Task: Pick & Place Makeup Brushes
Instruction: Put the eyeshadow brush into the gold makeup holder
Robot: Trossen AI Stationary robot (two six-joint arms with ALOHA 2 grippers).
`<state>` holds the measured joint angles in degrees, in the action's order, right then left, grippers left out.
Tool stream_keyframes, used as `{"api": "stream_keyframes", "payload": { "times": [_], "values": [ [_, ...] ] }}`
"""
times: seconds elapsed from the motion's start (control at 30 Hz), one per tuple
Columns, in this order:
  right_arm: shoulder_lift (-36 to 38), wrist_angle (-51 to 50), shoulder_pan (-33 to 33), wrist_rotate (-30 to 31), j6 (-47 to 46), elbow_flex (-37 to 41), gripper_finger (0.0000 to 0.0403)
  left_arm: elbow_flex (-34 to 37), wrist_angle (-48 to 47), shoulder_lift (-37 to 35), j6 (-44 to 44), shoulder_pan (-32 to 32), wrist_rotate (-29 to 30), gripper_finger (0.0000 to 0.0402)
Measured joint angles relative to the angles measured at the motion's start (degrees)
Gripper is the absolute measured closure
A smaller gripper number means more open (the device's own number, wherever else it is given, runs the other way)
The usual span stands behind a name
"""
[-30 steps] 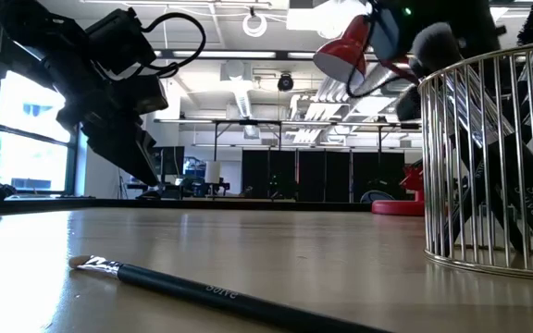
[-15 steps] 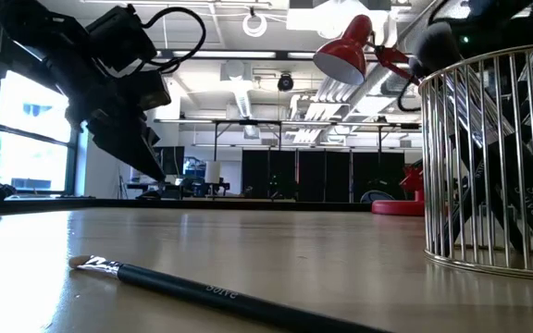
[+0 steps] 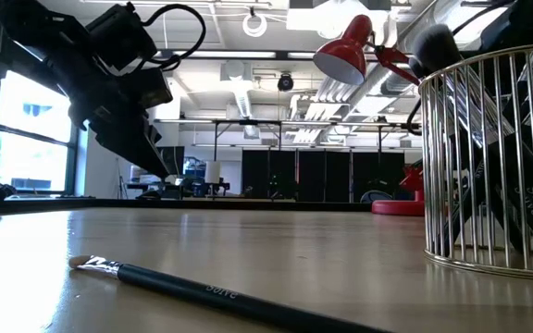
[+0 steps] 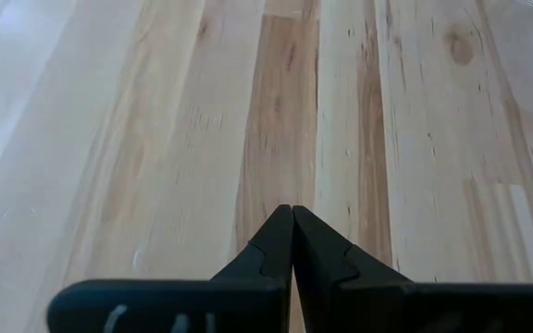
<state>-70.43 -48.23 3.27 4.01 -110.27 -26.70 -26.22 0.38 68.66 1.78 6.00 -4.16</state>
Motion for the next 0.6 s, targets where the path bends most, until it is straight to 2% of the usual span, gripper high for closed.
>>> {"api": "stream_keyframes", "payload": {
  "times": [0.4,0.6],
  "values": [
    [-0.1,-0.7,1.9,1.7,6.7,0.2,0.0325,0.0,0.0,0.0,-0.1,0.0,0.2,0.0401],
    [-0.1,1.1,1.9,3.7,13.0,0.3,0.0385,0.0,0.0,0.0,-0.1,0.0,0.3,0.0401]
  ]
}}
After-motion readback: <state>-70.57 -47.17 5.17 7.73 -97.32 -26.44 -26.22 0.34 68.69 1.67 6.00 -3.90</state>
